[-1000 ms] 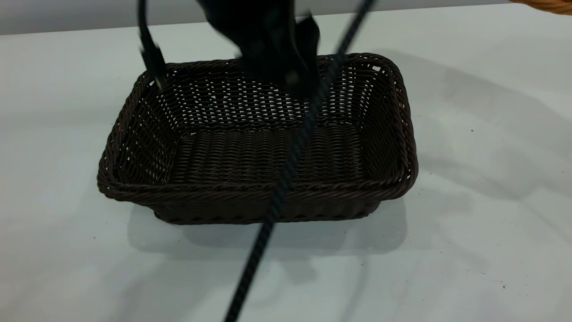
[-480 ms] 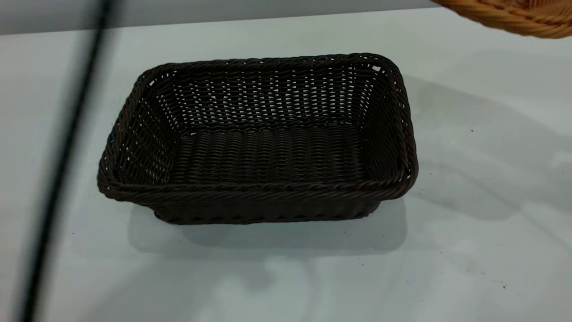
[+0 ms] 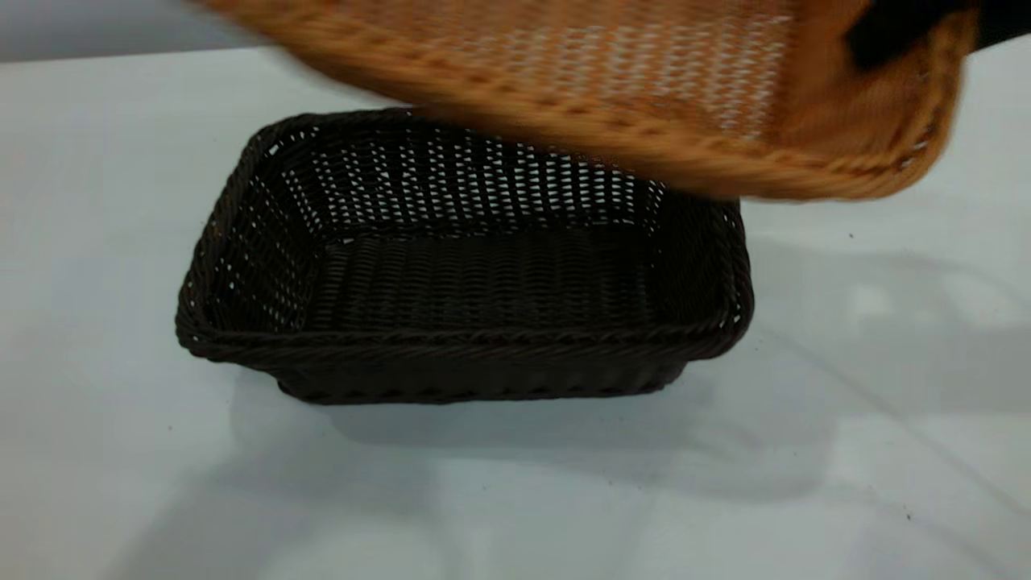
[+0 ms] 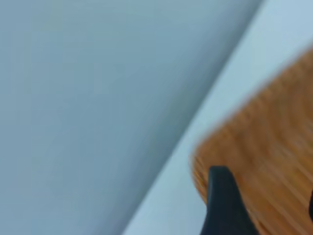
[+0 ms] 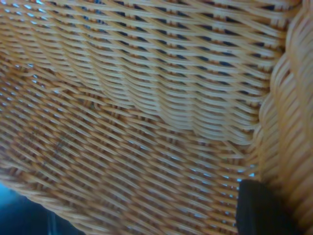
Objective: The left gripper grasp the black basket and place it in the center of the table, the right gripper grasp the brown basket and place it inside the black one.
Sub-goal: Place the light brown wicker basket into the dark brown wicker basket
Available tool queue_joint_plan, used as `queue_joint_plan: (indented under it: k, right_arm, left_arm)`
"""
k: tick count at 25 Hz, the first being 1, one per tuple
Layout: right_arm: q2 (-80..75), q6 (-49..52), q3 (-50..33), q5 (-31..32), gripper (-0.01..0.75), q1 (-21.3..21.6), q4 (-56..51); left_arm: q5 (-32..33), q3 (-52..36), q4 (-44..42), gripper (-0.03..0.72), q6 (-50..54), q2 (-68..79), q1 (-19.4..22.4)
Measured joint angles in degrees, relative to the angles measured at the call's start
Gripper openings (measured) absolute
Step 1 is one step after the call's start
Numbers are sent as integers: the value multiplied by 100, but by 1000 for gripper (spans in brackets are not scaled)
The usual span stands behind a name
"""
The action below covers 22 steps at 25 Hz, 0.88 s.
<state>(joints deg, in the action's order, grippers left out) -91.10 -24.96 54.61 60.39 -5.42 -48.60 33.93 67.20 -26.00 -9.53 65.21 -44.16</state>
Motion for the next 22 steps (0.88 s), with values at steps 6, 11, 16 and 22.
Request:
queue_joint_plan:
  k: [6,11,16,22]
  right_arm:
    - [-709,200,777,584,99,-707,352]
    - [-1371,385,1407,804,99,-981,334]
    - [-1871,561,1870,785,99,-981,353]
    - [-2205,640,1958,798,99,-988,578]
  left_arm:
    - [16,0,-1390,363,1008,-196,0]
    - [226,0,-2398,363,1677,-213,0]
    - [266,0,-2909,363,2017,-213,0]
    - [272,0,-3000,363,2017,-213,0]
